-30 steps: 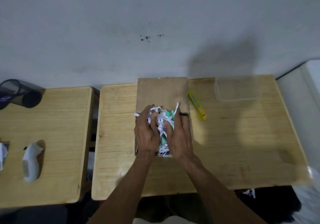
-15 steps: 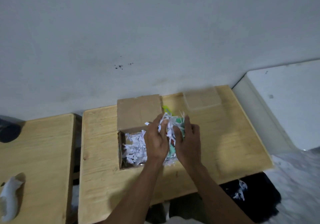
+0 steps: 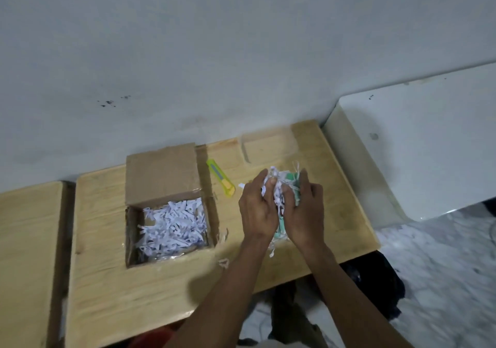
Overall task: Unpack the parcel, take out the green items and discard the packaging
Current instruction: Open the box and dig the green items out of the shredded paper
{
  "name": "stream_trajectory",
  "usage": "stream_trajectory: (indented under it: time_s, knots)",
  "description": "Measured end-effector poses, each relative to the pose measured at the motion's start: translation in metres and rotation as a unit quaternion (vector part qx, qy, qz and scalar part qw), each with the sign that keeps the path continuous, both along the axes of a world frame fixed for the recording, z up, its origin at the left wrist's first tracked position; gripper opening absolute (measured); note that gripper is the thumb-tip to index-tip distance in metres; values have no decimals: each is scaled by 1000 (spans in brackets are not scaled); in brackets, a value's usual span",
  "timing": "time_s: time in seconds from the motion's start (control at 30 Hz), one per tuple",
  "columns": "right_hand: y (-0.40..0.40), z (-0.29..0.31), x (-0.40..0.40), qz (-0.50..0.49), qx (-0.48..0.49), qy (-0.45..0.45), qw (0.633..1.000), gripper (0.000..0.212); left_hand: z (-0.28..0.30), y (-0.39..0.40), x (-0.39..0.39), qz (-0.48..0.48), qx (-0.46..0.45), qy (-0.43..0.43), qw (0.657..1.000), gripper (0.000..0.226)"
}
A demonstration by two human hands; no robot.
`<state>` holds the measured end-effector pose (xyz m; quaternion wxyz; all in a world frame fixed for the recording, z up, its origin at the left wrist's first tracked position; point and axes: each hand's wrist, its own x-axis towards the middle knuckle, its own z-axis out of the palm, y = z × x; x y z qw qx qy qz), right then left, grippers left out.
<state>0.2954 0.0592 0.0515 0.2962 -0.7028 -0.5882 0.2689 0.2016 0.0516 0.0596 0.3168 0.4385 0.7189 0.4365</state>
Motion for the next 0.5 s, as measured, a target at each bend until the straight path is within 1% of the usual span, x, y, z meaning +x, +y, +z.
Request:
stream_trajectory:
  time_s: [0.13, 0.33, 0.43, 0.5]
  knots:
    - [26, -9, 27, 36, 2, 9, 999, 59, -11, 19, 26, 24, -10, 19, 999, 43]
    - [45, -50, 35, 97, -97, 8, 991, 61, -52, 30, 37, 83, -66, 27, 994, 40]
    - [45, -73, 36, 122, -137, -20, 983, 59, -81, 29, 38, 101, -93, 36, 990, 42]
    - [45, -84, 39, 140, -146, -53, 978, 58, -93, 28, 40, 108, -101, 40, 988, 49]
